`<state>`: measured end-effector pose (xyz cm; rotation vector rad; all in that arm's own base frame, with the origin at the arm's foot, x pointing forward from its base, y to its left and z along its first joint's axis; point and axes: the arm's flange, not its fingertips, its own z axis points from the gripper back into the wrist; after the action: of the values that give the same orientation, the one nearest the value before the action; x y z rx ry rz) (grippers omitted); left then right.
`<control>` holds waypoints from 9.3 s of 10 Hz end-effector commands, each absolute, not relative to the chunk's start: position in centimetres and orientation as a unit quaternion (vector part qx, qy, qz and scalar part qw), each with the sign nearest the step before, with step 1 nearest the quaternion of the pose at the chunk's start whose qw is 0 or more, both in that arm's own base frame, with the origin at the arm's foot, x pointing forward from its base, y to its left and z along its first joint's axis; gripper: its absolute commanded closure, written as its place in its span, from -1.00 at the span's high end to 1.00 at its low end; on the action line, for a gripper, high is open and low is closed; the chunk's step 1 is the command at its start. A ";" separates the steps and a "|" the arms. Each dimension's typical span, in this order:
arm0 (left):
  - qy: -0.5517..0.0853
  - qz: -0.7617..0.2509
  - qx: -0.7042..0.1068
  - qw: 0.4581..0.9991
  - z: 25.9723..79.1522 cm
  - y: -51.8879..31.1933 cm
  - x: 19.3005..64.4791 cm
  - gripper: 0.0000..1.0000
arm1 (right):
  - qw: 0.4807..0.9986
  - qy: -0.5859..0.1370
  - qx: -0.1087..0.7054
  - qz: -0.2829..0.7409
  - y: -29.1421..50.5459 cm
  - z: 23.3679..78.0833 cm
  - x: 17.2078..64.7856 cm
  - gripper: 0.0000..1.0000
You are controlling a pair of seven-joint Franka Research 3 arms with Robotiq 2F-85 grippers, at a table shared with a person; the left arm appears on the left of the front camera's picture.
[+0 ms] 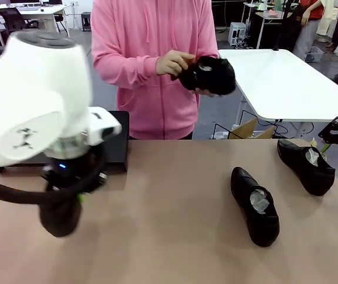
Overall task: Organize the shoes by placing them on the stand.
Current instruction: Place the Shoe from the middle of the table onto the Shoes Stand, then pick up one Shoe and place it in the middle of the table.
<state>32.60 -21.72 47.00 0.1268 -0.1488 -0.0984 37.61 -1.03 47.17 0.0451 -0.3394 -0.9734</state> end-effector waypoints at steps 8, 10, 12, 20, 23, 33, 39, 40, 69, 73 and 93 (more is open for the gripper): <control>-0.236 -0.014 0.066 0.969 44.9 -14.5 51.6 -1.00 | 0.870 -0.168 0.026 -0.463 -1.1 47.1 37.9 1.00; -0.236 -0.011 0.077 0.969 44.1 -14.8 53.2 -1.00 | 0.870 -0.168 0.026 -0.463 -1.1 47.1 37.9 1.00; -0.244 0.004 0.072 0.967 44.0 -14.7 54.7 -1.00 | 0.870 -0.168 0.026 -0.463 -1.1 47.1 37.9 1.00; -0.248 -0.008 0.100 0.964 42.3 -15.1 56.7 -0.52 | 0.870 -0.168 0.026 -0.463 -1.1 47.1 37.9 1.00; -0.254 0.002 0.094 0.963 42.1 -15.3 57.2 0.62 | 0.870 -0.168 0.026 -0.463 -1.1 47.1 37.9 1.00; -0.252 0.012 0.076 0.965 43.6 -15.0 56.5 0.97 | 0.870 -0.168 0.026 -0.463 -1.1 47.1 37.9 1.00; -0.251 0.007 0.060 0.966 44.5 -17.2 54.4 0.97 | 0.870 -0.168 0.026 -0.463 -1.1 47.1 37.9 1.00; -0.254 -0.004 0.053 0.966 45.7 -18.8 52.0 0.97 | 0.870 -0.168 0.026 -0.463 -1.1 47.1 37.9 1.00; -0.011 0.075 -0.064 0.995 47.5 -18.1 40.7 0.97 | 0.987 -0.119 0.073 -0.075 -9.6 46.3 52.7 1.00; -0.011 0.075 -0.064 0.995 47.5 -18.1 40.7 0.97 | 0.987 -0.114 0.080 -0.077 -10.0 46.4 52.6 1.00; -0.011 0.075 -0.064 0.995 47.5 -18.1 40.7 0.97 | 0.996 -0.048 0.037 0.063 -4.9 34.4 55.7 1.00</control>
<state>40.64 -18.16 47.29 -0.1256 -0.0232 0.1363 54.81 -4.75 34.47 0.0792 -0.0860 0.1098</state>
